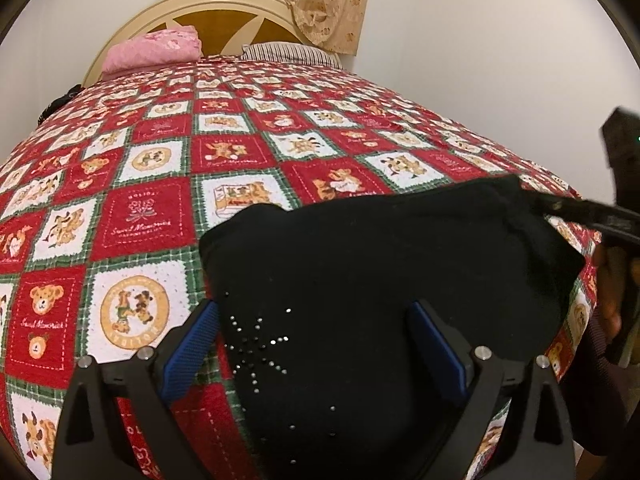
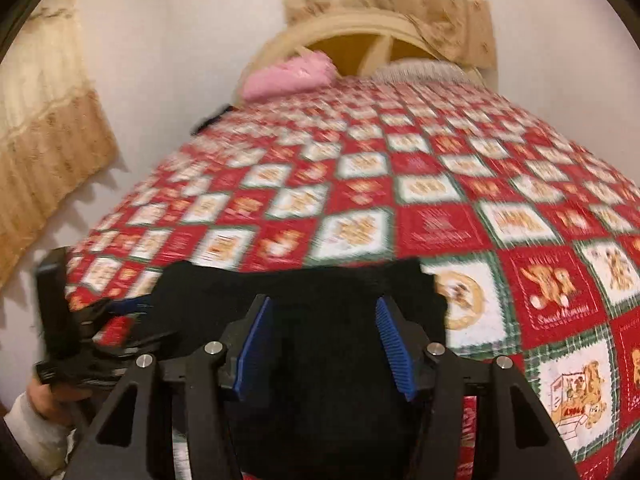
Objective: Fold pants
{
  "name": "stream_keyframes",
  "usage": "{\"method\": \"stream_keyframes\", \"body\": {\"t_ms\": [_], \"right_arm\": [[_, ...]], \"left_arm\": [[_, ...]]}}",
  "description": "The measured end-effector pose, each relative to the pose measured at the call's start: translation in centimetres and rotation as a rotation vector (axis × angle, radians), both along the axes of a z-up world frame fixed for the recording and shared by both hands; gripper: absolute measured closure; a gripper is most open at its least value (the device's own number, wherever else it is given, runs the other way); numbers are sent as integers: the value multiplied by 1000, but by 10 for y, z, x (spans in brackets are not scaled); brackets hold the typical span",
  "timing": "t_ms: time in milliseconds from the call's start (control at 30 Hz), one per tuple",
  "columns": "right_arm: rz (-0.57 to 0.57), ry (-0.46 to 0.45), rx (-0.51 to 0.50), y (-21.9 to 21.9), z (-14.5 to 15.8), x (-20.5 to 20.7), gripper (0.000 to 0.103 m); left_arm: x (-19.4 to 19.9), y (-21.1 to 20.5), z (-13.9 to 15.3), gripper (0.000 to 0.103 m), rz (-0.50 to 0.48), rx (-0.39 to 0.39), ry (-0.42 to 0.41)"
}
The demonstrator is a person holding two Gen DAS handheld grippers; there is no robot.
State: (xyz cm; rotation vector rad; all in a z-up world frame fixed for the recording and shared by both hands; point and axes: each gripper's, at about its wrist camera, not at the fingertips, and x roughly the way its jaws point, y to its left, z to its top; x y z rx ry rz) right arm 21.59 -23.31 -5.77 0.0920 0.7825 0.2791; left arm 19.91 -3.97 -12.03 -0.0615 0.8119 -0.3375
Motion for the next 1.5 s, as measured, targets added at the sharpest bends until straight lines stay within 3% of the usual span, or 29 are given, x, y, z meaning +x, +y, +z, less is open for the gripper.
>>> {"method": "stream_keyframes", "body": {"t_ms": [67, 300, 433, 600, 667, 900, 1100, 1133, 1233, 1500], "right_arm": [[-3, 44, 34, -11, -9, 6, 47], [3, 17, 21, -14, -5, -12, 47], [-7, -2, -55, -11, -3, -43, 47], [-35, -12, -204, -11, -23, -72, 51], [-41, -14, -184, -16, -28, -73, 51], [-47, 53, 32, -48, -35, -67, 53], [-57, 63, 71, -54, -36, -73, 53], [-59, 58, 65, -52, -33, -74, 60], [-51, 45, 41, -44, -28, -78, 66], [-43, 71, 106, -57, -39, -78, 66]], "left_arm": [[1, -1, -1, 5, -2, 2, 3], [1, -1, -1, 5, 1, 5, 7], [1, -1, -1, 5, 2, 5, 10], [-5, -1, -1, 5, -5, 11, 7], [-6, -3, -2, 5, -7, 20, 11], [-10, 5, -4, 1, 12, 18, 27], [-8, 10, -3, 0, 34, 22, 34], [-8, 9, -2, 0, 29, 28, 29], [-7, 9, -3, 0, 21, 27, 35], [-2, 10, -5, 0, 29, 38, 44]]}}
